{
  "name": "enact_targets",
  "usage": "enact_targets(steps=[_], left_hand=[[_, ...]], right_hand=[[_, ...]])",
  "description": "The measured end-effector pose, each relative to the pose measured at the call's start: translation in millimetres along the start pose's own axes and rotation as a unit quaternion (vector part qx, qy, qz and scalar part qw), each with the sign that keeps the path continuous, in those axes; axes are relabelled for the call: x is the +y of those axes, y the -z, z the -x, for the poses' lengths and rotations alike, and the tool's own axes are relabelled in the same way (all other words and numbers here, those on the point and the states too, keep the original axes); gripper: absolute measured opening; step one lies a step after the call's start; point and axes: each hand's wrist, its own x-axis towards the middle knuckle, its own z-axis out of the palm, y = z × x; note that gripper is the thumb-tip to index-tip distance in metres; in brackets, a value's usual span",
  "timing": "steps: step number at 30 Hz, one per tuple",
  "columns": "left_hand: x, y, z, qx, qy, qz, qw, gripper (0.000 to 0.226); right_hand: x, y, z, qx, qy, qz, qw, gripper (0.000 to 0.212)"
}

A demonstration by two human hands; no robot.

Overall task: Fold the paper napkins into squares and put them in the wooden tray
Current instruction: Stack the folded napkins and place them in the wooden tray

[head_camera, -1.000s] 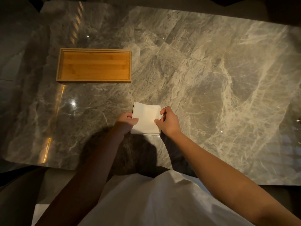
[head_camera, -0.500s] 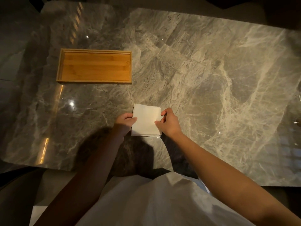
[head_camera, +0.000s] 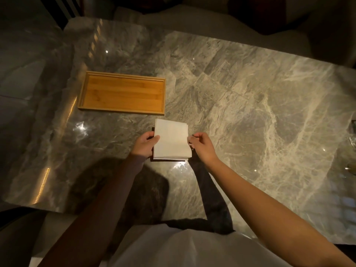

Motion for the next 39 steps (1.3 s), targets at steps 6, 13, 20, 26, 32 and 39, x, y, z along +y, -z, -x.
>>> enact_targets(steps=[6, 13, 20, 26, 32, 39], left_hand=[[31.8, 20.9, -20.1, -0.002, 0.005, 0.056, 0.998, 0.016], [62.2, 46.8, -60.2, 0.037, -0.028, 0.009, 0.999, 0.022], [92.6, 59.7, -99.4, 0.09, -0.077, -0.087, 0.989, 0.024], [102.8, 58.5, -123.4, 0.143, -0.106, -0.162, 0.97, 0.026], [95.4, 55.4, -132.6, 0.198, -0.155, -0.241, 0.937, 0.024], [86.2, 55.3, -131.7, 0.208, -0.225, -0.275, 0.911, 0.02]], right_hand=[[-45.1, -20.4, -11.2, -0.15, -0.122, -0.094, 0.977, 0.034], [-88.0, -52.9, -35.5, -0.088, -0.026, -0.014, 0.996, 0.023], [-117.5, -81.7, -75.3, -0.044, 0.006, 0.053, 0.998, 0.011], [-121.9, -91.2, -96.8, -0.012, 0.088, 0.122, 0.989, 0.021], [-119.4, -90.3, -104.9, 0.007, 0.163, 0.159, 0.974, 0.026], [-117.1, -89.1, -106.9, 0.001, 0.185, 0.181, 0.966, 0.022]])
